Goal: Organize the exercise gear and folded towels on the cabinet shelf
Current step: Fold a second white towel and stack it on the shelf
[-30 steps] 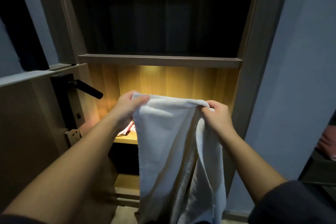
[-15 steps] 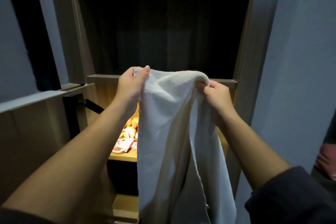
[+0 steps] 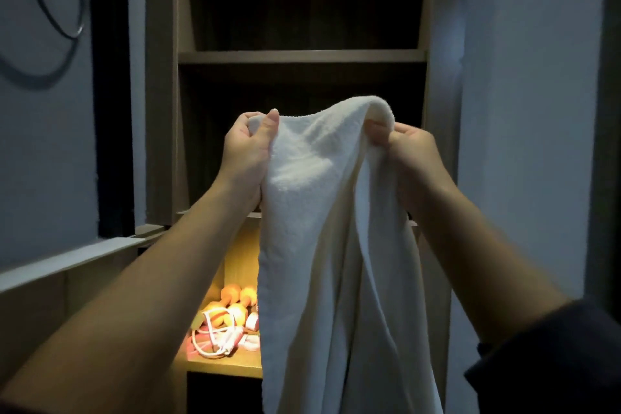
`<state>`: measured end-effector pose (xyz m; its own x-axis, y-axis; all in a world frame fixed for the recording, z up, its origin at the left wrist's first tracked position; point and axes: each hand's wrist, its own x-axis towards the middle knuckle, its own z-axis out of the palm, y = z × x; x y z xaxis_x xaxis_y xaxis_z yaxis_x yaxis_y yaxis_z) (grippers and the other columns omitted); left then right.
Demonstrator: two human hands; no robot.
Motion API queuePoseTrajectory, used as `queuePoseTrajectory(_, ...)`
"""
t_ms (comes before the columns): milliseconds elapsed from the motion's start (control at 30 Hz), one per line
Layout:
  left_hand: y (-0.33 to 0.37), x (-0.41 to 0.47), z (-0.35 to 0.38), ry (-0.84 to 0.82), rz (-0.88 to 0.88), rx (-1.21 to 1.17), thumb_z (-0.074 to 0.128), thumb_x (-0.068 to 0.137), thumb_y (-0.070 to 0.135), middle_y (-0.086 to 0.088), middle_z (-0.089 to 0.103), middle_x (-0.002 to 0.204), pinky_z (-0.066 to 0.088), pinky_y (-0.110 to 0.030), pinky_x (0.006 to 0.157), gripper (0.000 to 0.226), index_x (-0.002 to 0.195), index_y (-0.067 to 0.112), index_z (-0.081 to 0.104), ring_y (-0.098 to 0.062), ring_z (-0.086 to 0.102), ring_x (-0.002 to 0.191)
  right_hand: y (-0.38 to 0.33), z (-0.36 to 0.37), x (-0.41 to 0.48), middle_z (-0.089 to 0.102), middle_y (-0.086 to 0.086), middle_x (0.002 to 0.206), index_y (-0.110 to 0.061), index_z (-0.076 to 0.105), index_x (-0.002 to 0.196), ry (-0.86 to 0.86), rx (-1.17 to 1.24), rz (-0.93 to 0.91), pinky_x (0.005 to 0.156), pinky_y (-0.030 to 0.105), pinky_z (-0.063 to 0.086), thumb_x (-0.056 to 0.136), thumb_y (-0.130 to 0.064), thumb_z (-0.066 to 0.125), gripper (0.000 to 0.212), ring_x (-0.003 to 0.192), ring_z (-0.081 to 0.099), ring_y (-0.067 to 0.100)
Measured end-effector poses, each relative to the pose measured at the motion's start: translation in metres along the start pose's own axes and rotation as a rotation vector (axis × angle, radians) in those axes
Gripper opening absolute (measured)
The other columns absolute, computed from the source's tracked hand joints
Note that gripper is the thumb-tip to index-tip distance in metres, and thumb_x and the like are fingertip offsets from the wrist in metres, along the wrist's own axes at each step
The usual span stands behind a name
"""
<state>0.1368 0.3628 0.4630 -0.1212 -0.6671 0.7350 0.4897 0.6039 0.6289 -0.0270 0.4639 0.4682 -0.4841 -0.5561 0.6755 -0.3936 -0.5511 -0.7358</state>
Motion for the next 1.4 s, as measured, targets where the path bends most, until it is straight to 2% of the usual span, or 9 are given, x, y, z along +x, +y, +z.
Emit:
queuePoseTrajectory(233,-0.03,-0.041,-0.014,0.017,-0.033,0.076,0.059,0.097,0.027,-0.001,0.058,0.086,0.052,-0.022,0.063,0.011,0.093,0.017,0.054,-0.007,0.059,0.074,0.035,0.004,-0.047,0.074,0.016,0.086,-0.011,0.073,0.084,-0.121,-0.061,0.128,0.078,0.046,0.058,0.093,-0.025,0.066,0.018,0.082,0.07,0.034)
queuePoseTrajectory(400,-0.111,-0.104,-0.03,0.044,-0.303,0.125,0.063,0.093,0.035,0.006,0.066,0.075,0.052,-0.02,0.058,0.016,0.091,0.02,0.06,-0.007,0.065,0.071,0.12,0.01,-0.1,0.074,0.006,0.088,-0.016,0.074,0.089,-0.154,-0.139,0.383,0.083,0.044,0.059,0.096,-0.03,0.06,0.021,0.091,0.07,0.028)
queuePoseTrajectory(633,-0.199,-0.19,-0.037,0.063,-0.641,0.089,0.062,0.094,0.034,-0.008,0.071,0.094,0.054,-0.036,0.078,0.018,0.099,0.016,0.063,-0.021,0.067,0.089,0.209,0.002,-0.159,0.075,0.004,0.084,-0.016,0.075,0.089,-0.206,-0.102,0.685,0.087,0.044,0.057,0.092,-0.031,0.063,0.019,0.09,0.071,0.025)
queuePoseTrajectory(767,-0.236,-0.241,-0.042,0.129,-0.812,0.051,0.061,0.095,0.035,-0.006,0.072,0.091,0.055,-0.033,0.073,0.017,0.098,0.018,0.064,-0.02,0.07,0.085,0.255,-0.005,-0.2,0.075,0.004,0.095,-0.023,0.072,0.104,-0.232,0.003,0.811,0.088,0.044,0.057,0.089,-0.037,0.068,0.021,0.095,0.071,0.023)
queuePoseTrajectory(867,-0.258,-0.29,-0.049,0.139,-0.965,0.099,0.06,0.093,0.048,-0.007,0.072,0.09,0.059,-0.042,0.075,0.02,0.097,0.029,0.064,-0.023,0.072,0.084,0.286,-0.01,-0.235,0.071,0.007,0.104,-0.025,0.067,0.11,-0.221,0.033,0.899,0.088,0.042,0.057,0.09,-0.032,0.067,0.021,0.098,0.069,0.022)
queuePoseTrajectory(967,-0.275,-0.33,-0.058,0.154,-1.132,0.058,0.055,0.094,0.052,-0.013,0.07,0.102,0.057,-0.049,0.084,0.034,0.112,0.024,0.062,-0.031,0.069,0.095,0.312,-0.012,-0.274,0.072,0.006,0.093,-0.024,0.072,0.1,-0.143,0.204,1.093,0.069,0.032,0.06,0.096,-0.015,0.058,0.016,0.081,0.073,0.016)
queuePoseTrajectory(1100,-0.295,-0.356,-0.065,0.243,-1.207,0.142,0.05,0.101,0.032,-0.009,0.065,0.104,0.055,-0.026,0.074,0.023,0.118,0.018,0.055,-0.032,0.063,0.104,0.336,-0.017,-0.308,0.068,0.005,0.108,-0.019,0.057,0.122,-0.057,0.176,1.107,0.068,0.031,0.055,0.096,0.004,0.048,0.037,0.086,0.07,0.015)
queuePoseTrajectory(1233,-0.293,-0.359,-0.066,0.315,-1.186,0.069,0.053,0.099,0.035,-0.017,0.066,0.115,0.055,-0.049,0.088,0.019,0.108,0.021,0.062,-0.025,0.068,0.094,0.345,-0.02,-0.313,0.068,0.003,0.101,-0.021,0.059,0.108,0.006,0.09,1.112,0.069,0.03,0.053,0.094,0.001,0.052,0.027,0.083,0.068,0.013)
queuePoseTrajectory(1400,-0.301,-0.365,-0.067,0.352,-1.229,0.153,0.047,0.098,0.047,-0.003,0.063,0.118,0.055,-0.049,0.09,0.024,0.117,0.034,0.053,-0.028,0.063,0.105,0.349,-0.026,-0.316,0.068,-0.001,0.096,-0.02,0.058,0.108,0.035,0.076,1.107,0.067,0.026,0.052,0.095,-0.005,0.053,0.021,0.078,0.068,0.007)
